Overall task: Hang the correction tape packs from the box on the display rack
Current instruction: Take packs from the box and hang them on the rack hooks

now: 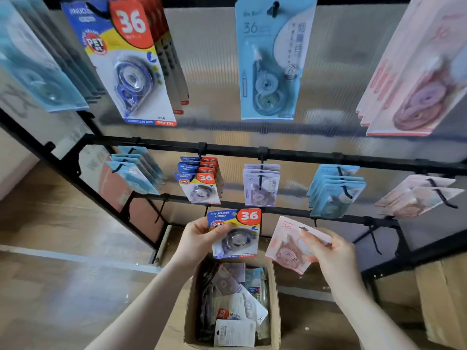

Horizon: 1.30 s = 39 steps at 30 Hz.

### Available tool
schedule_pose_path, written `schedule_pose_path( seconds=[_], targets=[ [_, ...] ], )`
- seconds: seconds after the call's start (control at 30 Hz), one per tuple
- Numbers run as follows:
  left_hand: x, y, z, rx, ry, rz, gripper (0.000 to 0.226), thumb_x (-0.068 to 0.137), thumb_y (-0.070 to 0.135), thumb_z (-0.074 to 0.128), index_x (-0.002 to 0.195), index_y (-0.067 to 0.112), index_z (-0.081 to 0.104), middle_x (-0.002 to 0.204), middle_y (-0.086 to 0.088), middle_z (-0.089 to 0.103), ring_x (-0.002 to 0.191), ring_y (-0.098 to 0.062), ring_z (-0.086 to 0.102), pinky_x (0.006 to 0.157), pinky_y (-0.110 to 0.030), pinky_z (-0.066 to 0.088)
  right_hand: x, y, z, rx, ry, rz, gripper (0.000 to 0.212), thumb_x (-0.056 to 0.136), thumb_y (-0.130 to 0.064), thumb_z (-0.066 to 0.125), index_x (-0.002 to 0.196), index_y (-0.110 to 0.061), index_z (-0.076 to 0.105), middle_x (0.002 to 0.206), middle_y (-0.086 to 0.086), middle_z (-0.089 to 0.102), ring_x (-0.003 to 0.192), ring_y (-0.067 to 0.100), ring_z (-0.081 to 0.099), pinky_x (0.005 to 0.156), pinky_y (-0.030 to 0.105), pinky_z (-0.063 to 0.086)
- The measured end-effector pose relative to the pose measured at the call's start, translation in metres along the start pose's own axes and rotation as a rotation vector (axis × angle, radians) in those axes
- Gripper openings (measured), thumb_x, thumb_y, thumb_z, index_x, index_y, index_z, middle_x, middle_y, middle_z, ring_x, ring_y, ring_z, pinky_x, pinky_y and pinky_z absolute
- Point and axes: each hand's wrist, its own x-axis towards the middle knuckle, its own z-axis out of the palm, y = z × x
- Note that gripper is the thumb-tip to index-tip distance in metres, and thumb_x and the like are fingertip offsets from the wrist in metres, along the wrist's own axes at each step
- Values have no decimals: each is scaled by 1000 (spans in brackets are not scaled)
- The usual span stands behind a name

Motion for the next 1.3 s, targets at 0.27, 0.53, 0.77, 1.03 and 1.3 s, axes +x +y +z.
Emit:
schedule_pose_path(
  seconds=[0.27,0.53,0.77,1.03,1.3],
  targets=[
    [-17,14,12,-36,57,11,24,71,17,68,92,6,71,82,-7,75,73,-17,71,60,-23,54,2,-14,-17,12,-36,9,11,84,-23,66,82,-31,60,80,-14,64,73,2,61,52,17,45],
    [-26,17,50,5,99,20,23,75,16,69,95,4,72,86,-10,75,75,-19,71,63,-24,55,9,-27,-67,33,-48,-49,14,86,-18,65,79,-30,60,78,-17,63,68,-1,61,43,7,42],
    [-26,14,102,-4,67,22,29,70,22,71,95,6,72,87,-10,75,77,-21,71,66,-28,57,16,-24,-124,9,13,-38,8,86,-22,64,81,-27,62,77,-17,63,67,-2,62,46,9,44],
    [-11,6,140,14,-13,-3,23,78,16,69,96,3,71,85,-10,75,75,-20,71,63,-24,56,23,-16,-163,-17,138,19,6,86,-20,65,91,-19,63,85,-8,66,79,8,63,53,18,45],
    [-2,3,180,63,-61,-42,29,72,21,71,94,2,69,82,-10,75,71,-20,72,60,-24,56,46,10,-206,14,235,6,14,86,-19,66,95,-8,68,87,2,70,78,14,65,52,22,48]
  ],
)
